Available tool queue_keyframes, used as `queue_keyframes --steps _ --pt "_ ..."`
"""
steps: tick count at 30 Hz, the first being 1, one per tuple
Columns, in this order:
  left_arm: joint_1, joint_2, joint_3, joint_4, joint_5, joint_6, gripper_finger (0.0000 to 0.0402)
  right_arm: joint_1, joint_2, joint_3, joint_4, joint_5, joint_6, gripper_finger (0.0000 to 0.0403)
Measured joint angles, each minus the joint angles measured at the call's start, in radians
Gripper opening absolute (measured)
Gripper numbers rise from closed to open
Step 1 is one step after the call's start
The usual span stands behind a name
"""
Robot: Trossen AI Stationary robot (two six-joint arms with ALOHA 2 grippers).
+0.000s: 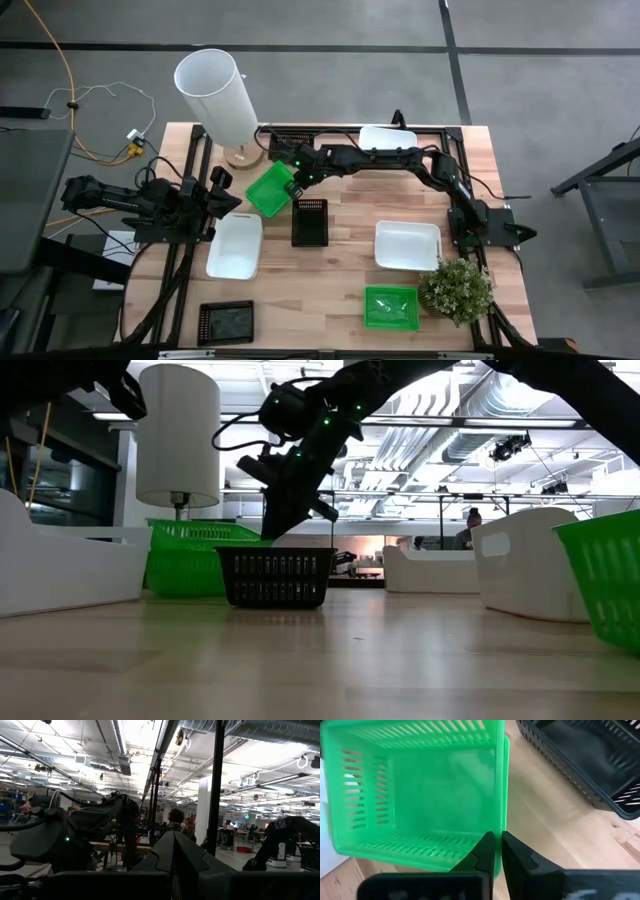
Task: Stack baskets by color
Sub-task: Stack the right green bin on the left green bin, then stack the bottom green bin on the top green bin
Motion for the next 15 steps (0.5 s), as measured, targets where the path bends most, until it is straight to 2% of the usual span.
queue_keyframes --steps 4,8,12,15 --pt "0.0 0.0 0.0 0.0 0.0 0.0 0.0 -0.004 -0.004 0.0 -0.003 0.001 -0.001 0.005" --pt "0.0 0.0 0.0 -0.001 0.0 0.0 0.0 -0.004 -0.028 0.0 -0.002 0.005 -0.034 0.0105" --pt "0.0 0.0 0.0 -0.008 0.0 0.0 0.0 -0.004 -0.074 0.0 -0.023 0.011 -0.117 0.0159" --pt "0.0 0.0 0.0 -0.017 0.0 0.0 0.0 0.005 -0.108 0.0 -0.088 0.068 -0.2 0.0187"
